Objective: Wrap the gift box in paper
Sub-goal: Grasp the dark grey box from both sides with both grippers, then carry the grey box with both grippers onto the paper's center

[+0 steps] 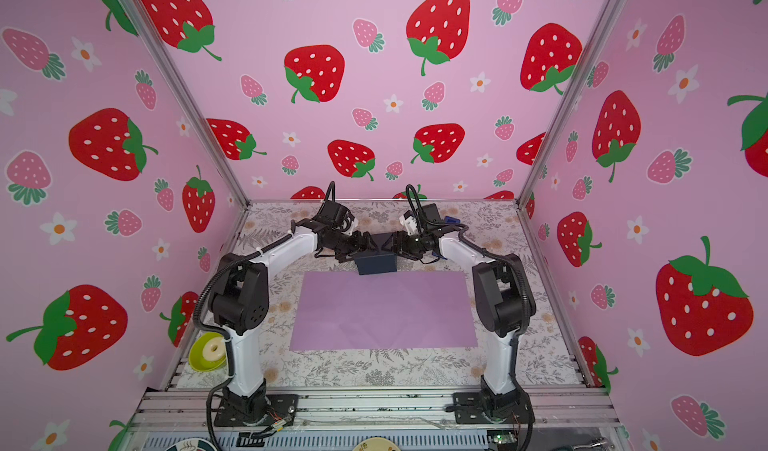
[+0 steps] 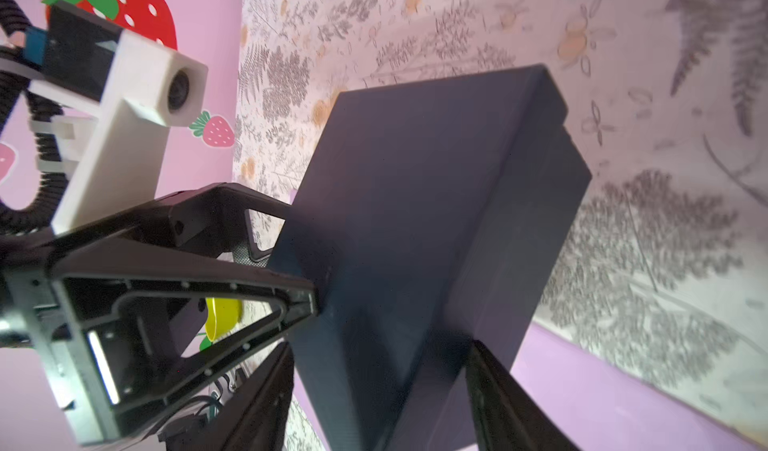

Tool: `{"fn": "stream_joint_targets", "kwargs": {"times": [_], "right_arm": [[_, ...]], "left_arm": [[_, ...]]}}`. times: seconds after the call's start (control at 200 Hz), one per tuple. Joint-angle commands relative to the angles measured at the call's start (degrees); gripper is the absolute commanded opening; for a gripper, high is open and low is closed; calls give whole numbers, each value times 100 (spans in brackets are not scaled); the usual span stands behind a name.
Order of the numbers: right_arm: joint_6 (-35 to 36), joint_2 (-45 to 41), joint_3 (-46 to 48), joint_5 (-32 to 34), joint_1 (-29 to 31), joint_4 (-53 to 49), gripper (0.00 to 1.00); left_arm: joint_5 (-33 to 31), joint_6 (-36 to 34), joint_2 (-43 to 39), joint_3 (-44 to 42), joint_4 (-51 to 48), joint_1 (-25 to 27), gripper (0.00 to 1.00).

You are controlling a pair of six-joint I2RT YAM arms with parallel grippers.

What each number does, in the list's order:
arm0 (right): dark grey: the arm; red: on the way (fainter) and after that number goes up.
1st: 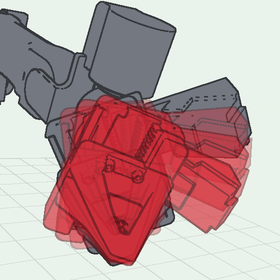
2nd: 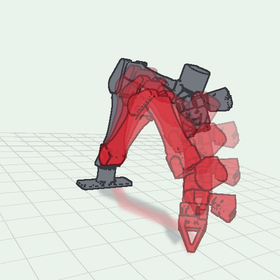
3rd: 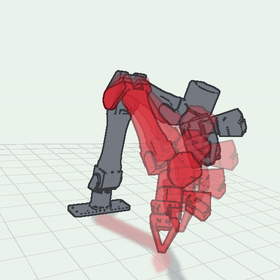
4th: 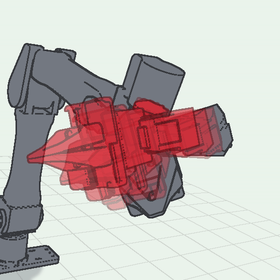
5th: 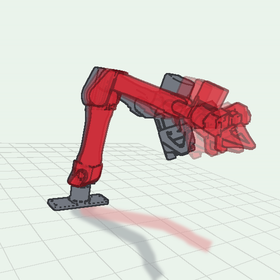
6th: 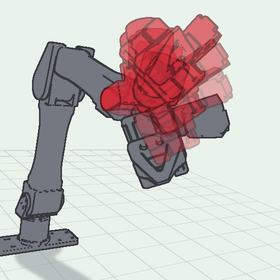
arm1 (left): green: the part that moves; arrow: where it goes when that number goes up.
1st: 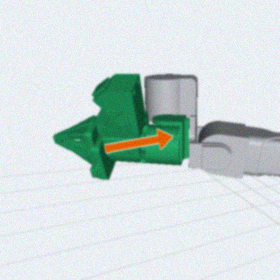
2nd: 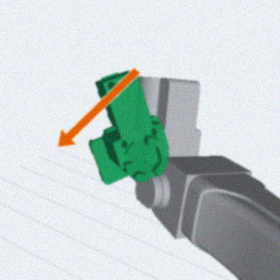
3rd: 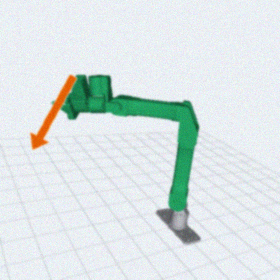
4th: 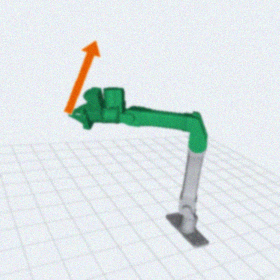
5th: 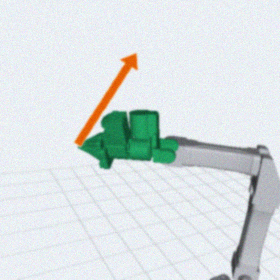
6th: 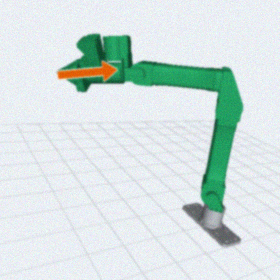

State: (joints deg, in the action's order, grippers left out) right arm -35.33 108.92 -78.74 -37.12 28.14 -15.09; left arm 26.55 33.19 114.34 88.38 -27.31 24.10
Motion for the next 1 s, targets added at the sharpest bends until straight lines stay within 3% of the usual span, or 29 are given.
{"fn": "stream_joint_targets", "kwargs": {"times": [0.0, 0.45, 0.715, 0.996], "right_arm": [[-137, -620, 588, 24, 309, 177, 67], [-669, -2591, 2745, 706, 1079, 293, 65], [-846, -2794, 3468, 1001, 1341, 535, 65], [-714, -2592, 3324, 1312, 1331, 485, 73]], "left_arm": [[123, 234, -500, -490, 334, 416, 88], [-774, 695, -2103, -2283, 461, 1546, 88], [-906, 952, -2351, -3081, 808, 1812, 88], [-1057, 789, -2199, -2939, 728, 1774, 88]]}}
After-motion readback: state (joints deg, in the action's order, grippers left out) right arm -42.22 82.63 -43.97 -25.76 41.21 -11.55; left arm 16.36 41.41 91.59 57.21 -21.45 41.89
